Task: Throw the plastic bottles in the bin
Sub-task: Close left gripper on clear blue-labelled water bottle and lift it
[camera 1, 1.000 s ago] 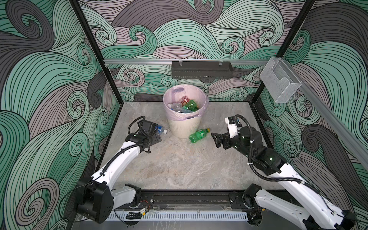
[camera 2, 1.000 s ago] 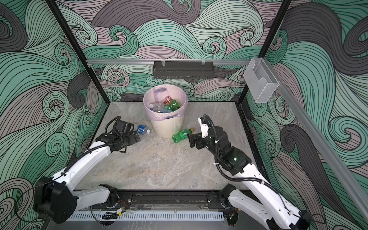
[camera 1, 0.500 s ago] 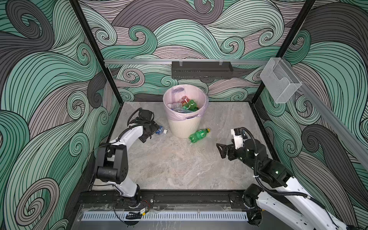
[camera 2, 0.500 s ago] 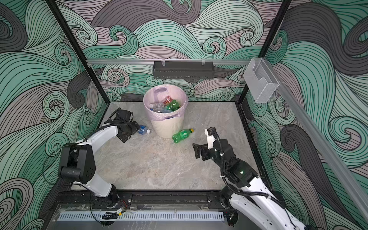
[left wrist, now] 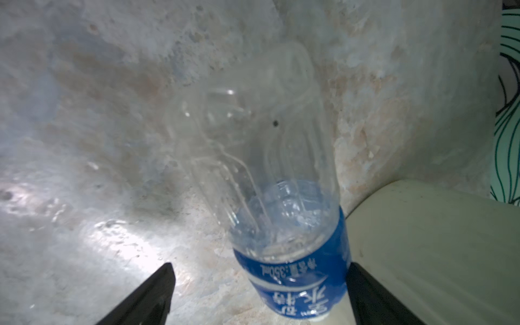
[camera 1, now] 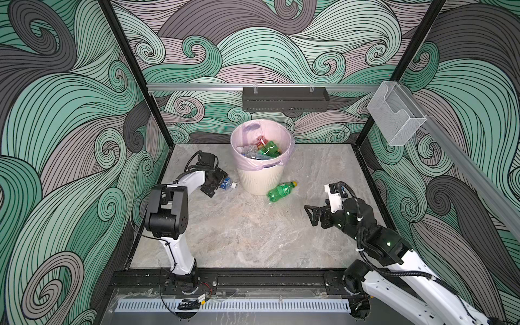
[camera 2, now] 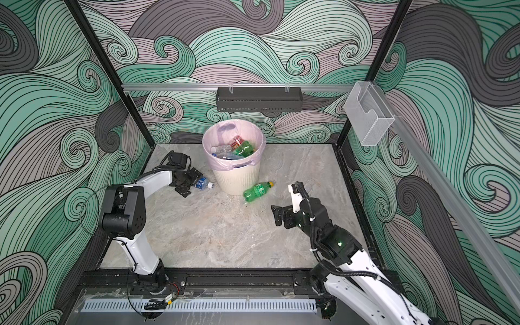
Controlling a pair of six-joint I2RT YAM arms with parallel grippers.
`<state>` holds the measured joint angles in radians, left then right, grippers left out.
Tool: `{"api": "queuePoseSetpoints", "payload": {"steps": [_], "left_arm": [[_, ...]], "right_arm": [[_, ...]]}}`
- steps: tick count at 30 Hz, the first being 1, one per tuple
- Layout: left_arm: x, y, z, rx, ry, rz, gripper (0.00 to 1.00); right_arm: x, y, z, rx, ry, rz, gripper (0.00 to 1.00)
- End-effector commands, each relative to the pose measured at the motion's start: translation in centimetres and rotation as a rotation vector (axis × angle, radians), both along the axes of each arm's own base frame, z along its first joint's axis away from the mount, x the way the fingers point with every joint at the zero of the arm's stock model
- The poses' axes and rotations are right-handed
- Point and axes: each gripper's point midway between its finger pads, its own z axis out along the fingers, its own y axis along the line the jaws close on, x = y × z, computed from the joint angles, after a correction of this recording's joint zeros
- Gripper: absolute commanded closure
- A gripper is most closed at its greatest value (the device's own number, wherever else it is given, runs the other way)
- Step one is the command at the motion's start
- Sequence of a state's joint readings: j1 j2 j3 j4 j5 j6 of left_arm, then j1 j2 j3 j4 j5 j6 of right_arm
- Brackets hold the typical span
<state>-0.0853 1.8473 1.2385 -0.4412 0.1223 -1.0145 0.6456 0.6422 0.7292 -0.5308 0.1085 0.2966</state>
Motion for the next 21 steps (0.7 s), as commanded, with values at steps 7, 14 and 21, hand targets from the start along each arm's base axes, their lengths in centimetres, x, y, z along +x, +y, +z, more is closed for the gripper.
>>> {"api": "queuePoseSetpoints", "payload": {"steps": [7, 14, 21], "left_arm": [[-1.3, 0.6, -2.1, -0.011, 0.055, 0.034, 0.16], [-2.7, 1.2, -2.0, 0.041, 0.065, 0.001, 0.25], [-4.3, 1.6, -1.6, 0.073, 0.064, -0.038, 0.35]], "right_arm": [[0.2, -0.1, -0.1, 0.011, 0.0, -0.014, 0.0], [0.5, 0.4, -0.3, 0.017, 0.005, -0.008, 0.0], [0.5, 0.2, -0.9, 0.017, 0.013, -0.023, 0.0]]}}
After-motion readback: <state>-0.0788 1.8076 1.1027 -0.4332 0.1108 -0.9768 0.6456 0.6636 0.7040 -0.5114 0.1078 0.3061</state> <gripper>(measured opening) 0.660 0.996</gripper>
